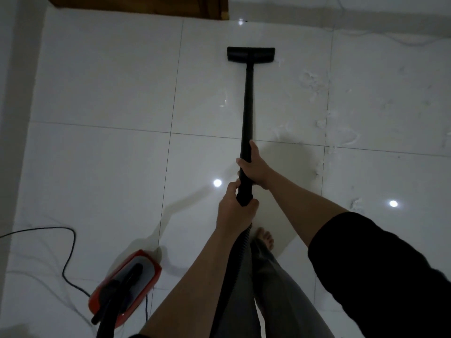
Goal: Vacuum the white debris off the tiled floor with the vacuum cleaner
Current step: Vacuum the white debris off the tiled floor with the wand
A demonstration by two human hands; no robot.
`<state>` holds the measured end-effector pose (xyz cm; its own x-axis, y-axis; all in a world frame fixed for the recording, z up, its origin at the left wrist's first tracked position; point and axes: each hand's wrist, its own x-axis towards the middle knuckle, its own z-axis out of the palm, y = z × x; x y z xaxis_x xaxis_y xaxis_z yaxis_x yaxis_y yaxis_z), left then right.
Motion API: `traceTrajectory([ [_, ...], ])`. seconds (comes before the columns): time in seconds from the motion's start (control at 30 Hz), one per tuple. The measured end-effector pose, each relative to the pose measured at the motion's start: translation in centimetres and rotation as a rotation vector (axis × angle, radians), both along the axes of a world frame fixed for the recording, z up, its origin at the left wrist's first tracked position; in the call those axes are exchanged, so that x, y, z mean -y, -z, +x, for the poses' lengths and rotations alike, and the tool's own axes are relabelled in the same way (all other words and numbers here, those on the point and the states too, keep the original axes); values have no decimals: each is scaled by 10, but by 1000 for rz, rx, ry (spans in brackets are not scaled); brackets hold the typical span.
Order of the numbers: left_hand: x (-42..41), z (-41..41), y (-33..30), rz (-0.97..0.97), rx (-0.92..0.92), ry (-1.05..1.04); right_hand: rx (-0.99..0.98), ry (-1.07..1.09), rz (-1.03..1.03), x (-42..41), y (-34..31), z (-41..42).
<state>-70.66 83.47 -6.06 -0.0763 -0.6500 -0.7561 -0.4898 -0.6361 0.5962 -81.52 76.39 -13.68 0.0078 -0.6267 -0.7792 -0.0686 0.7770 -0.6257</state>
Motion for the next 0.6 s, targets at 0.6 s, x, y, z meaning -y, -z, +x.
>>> traceTrajectory([
  [0.6, 121, -15, 24, -66, -2, 60, -7, 46, -26, 121, 16, -17],
])
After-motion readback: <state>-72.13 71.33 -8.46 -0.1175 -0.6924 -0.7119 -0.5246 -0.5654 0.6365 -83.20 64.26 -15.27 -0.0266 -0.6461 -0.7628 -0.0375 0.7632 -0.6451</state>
